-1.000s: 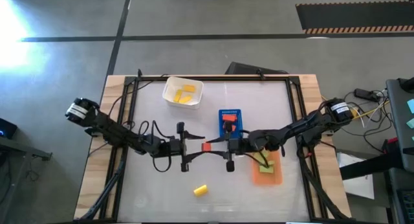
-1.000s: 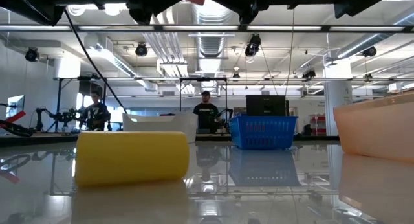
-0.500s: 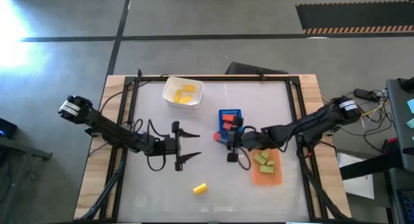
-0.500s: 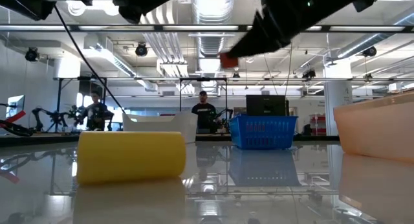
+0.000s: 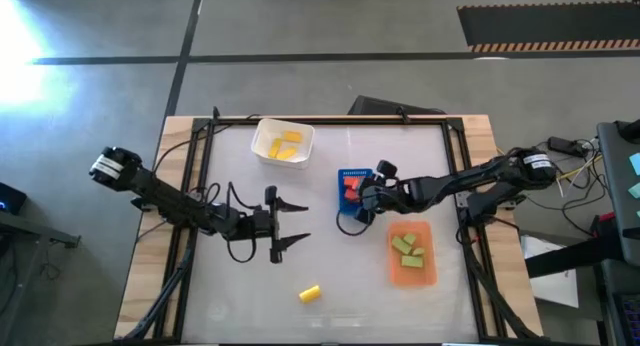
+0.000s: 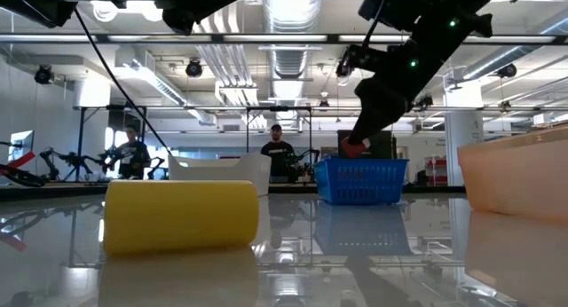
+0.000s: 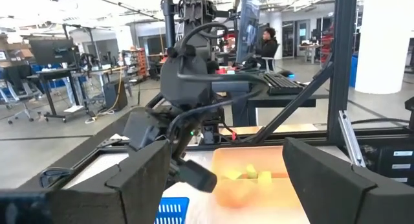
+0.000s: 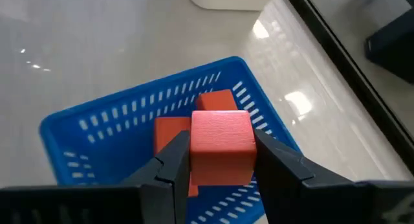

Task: Sort & place blocks by color
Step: Put the orange block into the blue bin, then put the yellow block into the white bin

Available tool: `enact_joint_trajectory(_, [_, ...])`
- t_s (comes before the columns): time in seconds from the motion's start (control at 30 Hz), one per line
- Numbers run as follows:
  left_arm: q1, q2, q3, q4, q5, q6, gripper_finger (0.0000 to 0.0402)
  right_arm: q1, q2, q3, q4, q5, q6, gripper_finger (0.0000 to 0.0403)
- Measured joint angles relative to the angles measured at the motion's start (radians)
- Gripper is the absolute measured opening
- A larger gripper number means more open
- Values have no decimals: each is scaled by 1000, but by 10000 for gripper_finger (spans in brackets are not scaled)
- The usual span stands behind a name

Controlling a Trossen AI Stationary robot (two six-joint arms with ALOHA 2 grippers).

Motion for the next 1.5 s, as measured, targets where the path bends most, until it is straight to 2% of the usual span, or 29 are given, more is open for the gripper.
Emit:
enact_joint_trajectory(0.33, [0, 0, 0, 1, 0, -3, 281, -7, 65, 0, 60, -6, 2, 122])
enact_joint_trajectory(0.57, [0, 1, 0, 0, 0, -11, 281, -6, 77, 0, 61, -6, 2, 184])
enact_joint_trajectory(0.7, [-2, 1, 1, -39, -7, -114, 281, -6, 65, 0, 62, -5, 2, 194])
enact_joint_trajectory(0.8, [-6, 1, 18, -180, -34, -208, 281, -6, 48, 0, 58, -5, 2, 191])
enact_joint_trajectory(1.0, [-18, 6, 191, -778, -55, -444, 281, 5, -12, -1, 54, -11, 2, 186])
enact_joint_trajectory(1.1, [-39, 24, 267, -961, -56, -476, 281, 31, -54, -1, 56, -48, 1, 186])
enact_joint_trajectory(1.33, [-83, 30, 320, -994, -55, -476, 281, 153, -117, -2, 145, -235, 26, 185])
enact_joint_trajectory(1.5, [-98, 12, 315, -995, -56, -476, 281, 280, -79, 14, 288, -265, 23, 185])
